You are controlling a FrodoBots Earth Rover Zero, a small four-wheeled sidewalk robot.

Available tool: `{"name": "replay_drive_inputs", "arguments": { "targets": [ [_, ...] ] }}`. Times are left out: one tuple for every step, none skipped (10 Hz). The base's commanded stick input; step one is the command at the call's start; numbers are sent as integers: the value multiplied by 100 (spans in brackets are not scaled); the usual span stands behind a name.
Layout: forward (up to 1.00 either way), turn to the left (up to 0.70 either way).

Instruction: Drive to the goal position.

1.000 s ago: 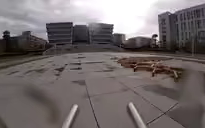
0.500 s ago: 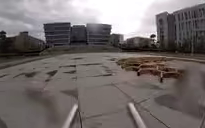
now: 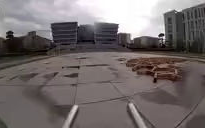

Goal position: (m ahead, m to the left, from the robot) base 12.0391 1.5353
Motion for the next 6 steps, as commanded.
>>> {"name": "replay_drive_inputs", "arguments": {
  "targets": [
    [100, 0],
    [100, 0],
    [100, 0],
    [100, 0],
    [100, 15],
    [100, 27]
  ]
}}
